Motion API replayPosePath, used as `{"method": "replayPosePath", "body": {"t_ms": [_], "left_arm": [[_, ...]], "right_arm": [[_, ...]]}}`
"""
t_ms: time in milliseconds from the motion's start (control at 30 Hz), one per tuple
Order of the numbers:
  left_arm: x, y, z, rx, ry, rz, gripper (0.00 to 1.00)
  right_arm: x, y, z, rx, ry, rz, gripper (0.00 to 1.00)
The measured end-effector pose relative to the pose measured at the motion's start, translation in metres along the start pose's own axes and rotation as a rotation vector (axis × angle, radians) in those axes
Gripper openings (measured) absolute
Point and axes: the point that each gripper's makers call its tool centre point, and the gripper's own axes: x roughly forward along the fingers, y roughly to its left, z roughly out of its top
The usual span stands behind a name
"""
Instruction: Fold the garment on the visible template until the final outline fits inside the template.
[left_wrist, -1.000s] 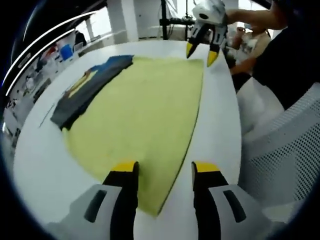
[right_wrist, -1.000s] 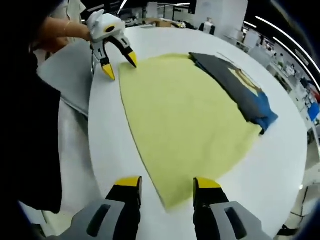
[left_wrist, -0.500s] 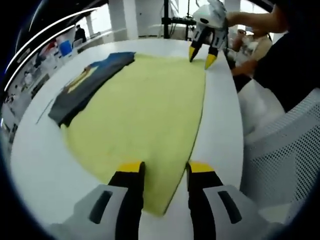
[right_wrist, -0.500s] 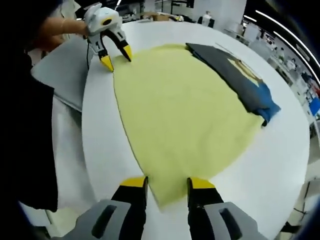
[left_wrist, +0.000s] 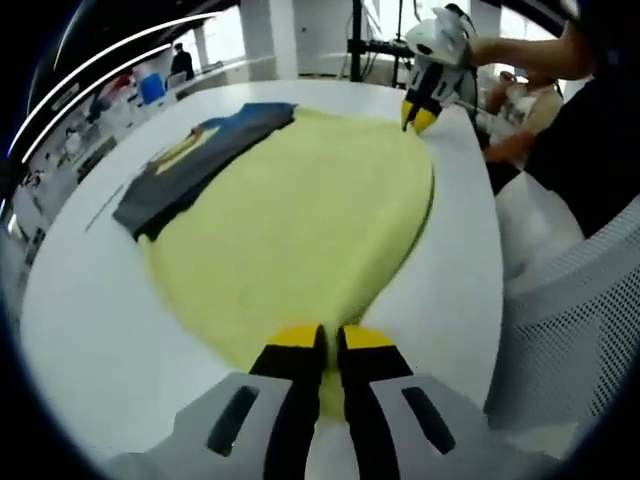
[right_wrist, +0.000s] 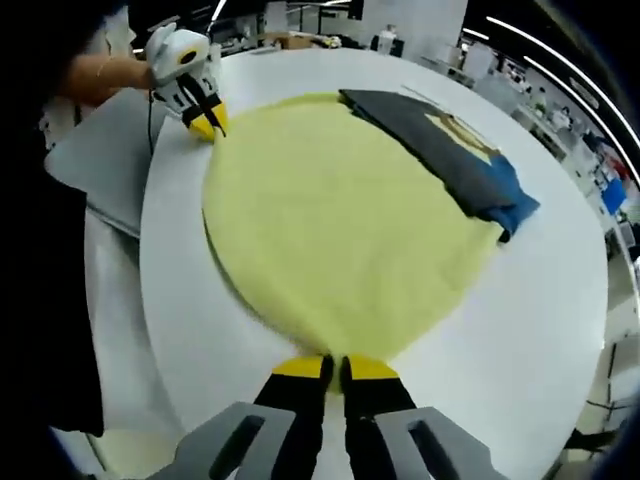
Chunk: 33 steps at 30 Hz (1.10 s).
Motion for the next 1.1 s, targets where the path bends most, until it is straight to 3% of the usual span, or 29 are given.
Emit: {"method": "replayPosePath", "body": {"t_ms": [267,400,1100], "left_arm": [[-0.007,-0.003,0.004,0.021,-0.016,0.012,0.0],[-0.015,-0.001,0.009,0.051,-0.014,0.03,0.0],[-0.064,-0.006,0.03,0.022,-0.107,0.129,0.0]], "right_arm": [[-0.014,-0.001,-0.001,0.048,-0.036,-0.028,0.0],[-0.021,0.004,0.004,0.079,-0.068,-0.009,0.0],[-0.066,0.019,0.025,0.08,-0.152,0.001,0.0]]}}
